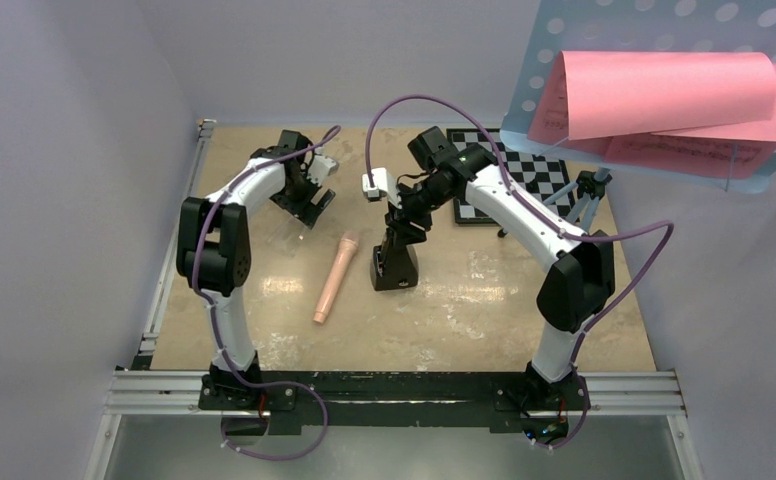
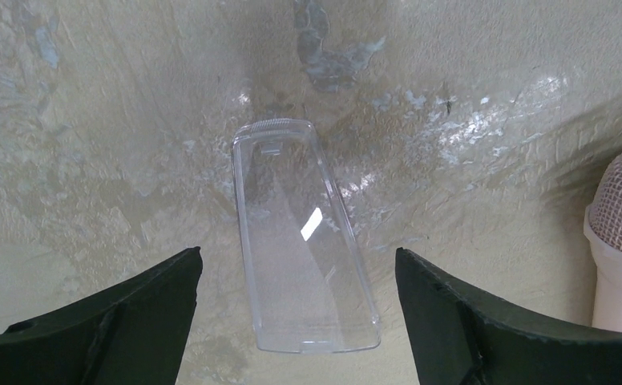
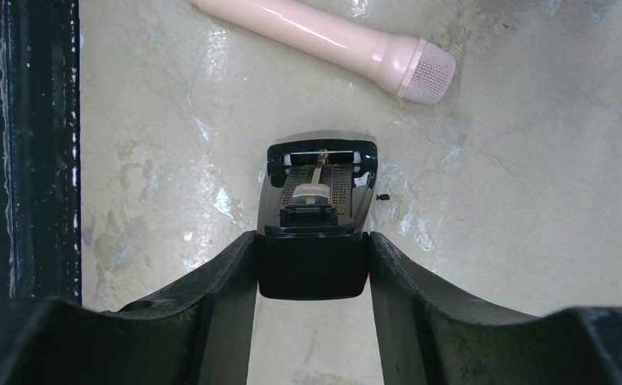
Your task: Pack up the instrument practice props
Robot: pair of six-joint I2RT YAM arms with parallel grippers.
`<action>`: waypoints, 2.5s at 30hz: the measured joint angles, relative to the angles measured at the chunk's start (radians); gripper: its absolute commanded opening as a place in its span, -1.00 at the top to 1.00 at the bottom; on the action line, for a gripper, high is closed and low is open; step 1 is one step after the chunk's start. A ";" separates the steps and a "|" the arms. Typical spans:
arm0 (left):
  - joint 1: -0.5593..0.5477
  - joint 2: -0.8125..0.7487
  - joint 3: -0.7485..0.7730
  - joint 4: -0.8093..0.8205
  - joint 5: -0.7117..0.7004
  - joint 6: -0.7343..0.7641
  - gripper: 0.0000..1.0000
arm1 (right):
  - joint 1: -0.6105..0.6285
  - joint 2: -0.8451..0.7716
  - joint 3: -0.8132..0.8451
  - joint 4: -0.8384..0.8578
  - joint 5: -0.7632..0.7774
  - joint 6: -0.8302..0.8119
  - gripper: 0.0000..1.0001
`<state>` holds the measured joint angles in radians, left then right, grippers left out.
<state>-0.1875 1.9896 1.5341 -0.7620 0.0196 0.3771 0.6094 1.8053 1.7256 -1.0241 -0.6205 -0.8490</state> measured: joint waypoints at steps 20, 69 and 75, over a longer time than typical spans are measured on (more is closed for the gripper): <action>0.011 0.132 0.084 -0.045 0.003 -0.043 -0.52 | 0.000 0.000 0.000 0.000 0.001 0.003 1.00; 0.025 -0.558 -0.547 0.340 0.688 -0.013 1.00 | -0.047 -0.081 -0.101 -0.020 -0.032 -0.040 1.00; -0.085 -0.657 -0.720 0.631 0.908 -0.021 1.00 | -0.048 -0.081 -0.102 -0.037 -0.043 -0.069 1.00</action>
<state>-0.2729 1.3331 0.8143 -0.1310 0.9276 0.3557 0.5617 1.7245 1.6238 -1.0607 -0.6632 -0.9180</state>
